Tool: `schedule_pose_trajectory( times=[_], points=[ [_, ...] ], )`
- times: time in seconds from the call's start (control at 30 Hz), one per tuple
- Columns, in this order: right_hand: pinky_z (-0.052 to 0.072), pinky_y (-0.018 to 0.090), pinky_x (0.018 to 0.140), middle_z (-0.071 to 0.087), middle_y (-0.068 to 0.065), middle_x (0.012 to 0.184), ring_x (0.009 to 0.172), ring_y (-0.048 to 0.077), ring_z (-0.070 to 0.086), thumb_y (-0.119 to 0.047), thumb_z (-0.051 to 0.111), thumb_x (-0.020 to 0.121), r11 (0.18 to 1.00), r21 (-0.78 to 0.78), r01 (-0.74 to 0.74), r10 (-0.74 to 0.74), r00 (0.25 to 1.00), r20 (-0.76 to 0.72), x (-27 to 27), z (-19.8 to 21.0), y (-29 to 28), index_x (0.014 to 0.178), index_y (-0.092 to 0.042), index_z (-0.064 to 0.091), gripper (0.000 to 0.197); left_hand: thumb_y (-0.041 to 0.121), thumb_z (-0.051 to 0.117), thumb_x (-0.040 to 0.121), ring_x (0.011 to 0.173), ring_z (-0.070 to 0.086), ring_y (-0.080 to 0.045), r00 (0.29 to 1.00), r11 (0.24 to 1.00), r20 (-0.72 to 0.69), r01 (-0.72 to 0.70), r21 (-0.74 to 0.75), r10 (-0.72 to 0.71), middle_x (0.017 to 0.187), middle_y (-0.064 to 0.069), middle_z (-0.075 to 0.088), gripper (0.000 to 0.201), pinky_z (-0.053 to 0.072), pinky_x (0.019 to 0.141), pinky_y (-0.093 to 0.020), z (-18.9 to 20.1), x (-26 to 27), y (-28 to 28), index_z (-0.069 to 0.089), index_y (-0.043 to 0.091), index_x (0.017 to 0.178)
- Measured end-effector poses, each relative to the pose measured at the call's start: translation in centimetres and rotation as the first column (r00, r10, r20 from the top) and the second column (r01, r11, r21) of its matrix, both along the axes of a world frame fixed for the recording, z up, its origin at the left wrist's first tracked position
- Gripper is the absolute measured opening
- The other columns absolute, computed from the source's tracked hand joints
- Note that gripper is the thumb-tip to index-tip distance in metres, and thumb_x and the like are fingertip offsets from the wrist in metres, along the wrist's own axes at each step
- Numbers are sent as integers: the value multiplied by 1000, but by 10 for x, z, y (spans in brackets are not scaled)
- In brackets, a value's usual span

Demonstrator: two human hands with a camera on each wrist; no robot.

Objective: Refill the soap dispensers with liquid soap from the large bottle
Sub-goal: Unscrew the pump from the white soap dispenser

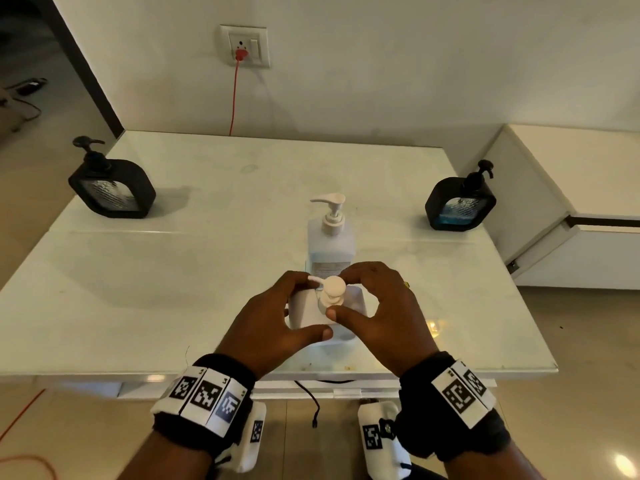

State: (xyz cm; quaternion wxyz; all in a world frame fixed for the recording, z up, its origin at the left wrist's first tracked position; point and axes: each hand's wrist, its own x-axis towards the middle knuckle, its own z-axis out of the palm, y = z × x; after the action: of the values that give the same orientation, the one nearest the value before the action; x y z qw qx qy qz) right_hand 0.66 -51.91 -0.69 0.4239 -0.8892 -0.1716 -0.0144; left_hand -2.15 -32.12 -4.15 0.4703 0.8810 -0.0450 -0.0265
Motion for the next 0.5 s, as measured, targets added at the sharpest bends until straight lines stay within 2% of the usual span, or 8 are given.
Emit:
schedule_pose_trajectory(
  times=[0.07, 0.13, 0.23, 0.3, 0.4, 0.5],
  points=[
    [35, 17, 93, 58, -20, 115, 111, 6, 49, -26, 81, 80, 999, 24, -41, 41, 999, -6, -2, 2, -3, 111, -37, 63, 37, 59, 82, 70, 103, 56, 12, 1000, 1000, -2, 4, 18, -4, 111, 39, 52, 57, 46, 79, -5, 1, 1, 0, 42, 55, 111],
    [38, 23, 98, 61, -14, 121, 116, 8, 48, -26, 78, 84, 998, 27, -60, 61, 997, -41, -3, 5, -5, 119, -32, 63, 38, 63, 79, 69, 102, 55, 15, 1000, 1000, -4, 6, 25, -6, 110, 39, 52, 56, 45, 78, -4, 0, 1, 0, 42, 56, 110],
    [30, 9, 90, 58, -21, 120, 113, -1, 44, -39, 81, 77, 1000, -1, -12, 11, 996, -86, -3, 6, -3, 116, -36, 57, 45, 57, 83, 72, 103, 56, 12, 1000, 1000, -11, 3, 27, -3, 112, 38, 53, 56, 45, 82, -5, -2, 1, 0, 42, 54, 110],
    [28, 8, 84, 57, -21, 113, 107, 1, 45, -44, 82, 74, 999, -26, 38, -40, 996, -80, -3, 5, 0, 107, -38, 54, 44, 58, 83, 72, 104, 57, 7, 1000, 1000, -12, 0, 27, 0, 112, 37, 53, 56, 46, 84, -8, -3, 1, 0, 43, 54, 110],
    [30, 11, 86, 58, -20, 108, 103, 1, 47, -39, 82, 76, 999, -23, 28, -29, 999, -35, -2, 5, 0, 101, -38, 55, 37, 59, 82, 72, 103, 57, 6, 1000, 999, -9, 3, 38, -2, 111, 37, 53, 55, 46, 84, -9, -3, 2, 0, 43, 53, 110],
    [28, 4, 89, 56, -23, 110, 104, -6, 45, -26, 79, 81, 999, -19, -29, 29, 1000, 5, -1, 5, -5, 109, -34, 63, 34, 49, 88, 75, 104, 57, 6, 1000, 999, 1, 2, 43, -2, 112, 35, 54, 56, 49, 86, -12, -4, 2, 1, 43, 53, 109]
  ],
)
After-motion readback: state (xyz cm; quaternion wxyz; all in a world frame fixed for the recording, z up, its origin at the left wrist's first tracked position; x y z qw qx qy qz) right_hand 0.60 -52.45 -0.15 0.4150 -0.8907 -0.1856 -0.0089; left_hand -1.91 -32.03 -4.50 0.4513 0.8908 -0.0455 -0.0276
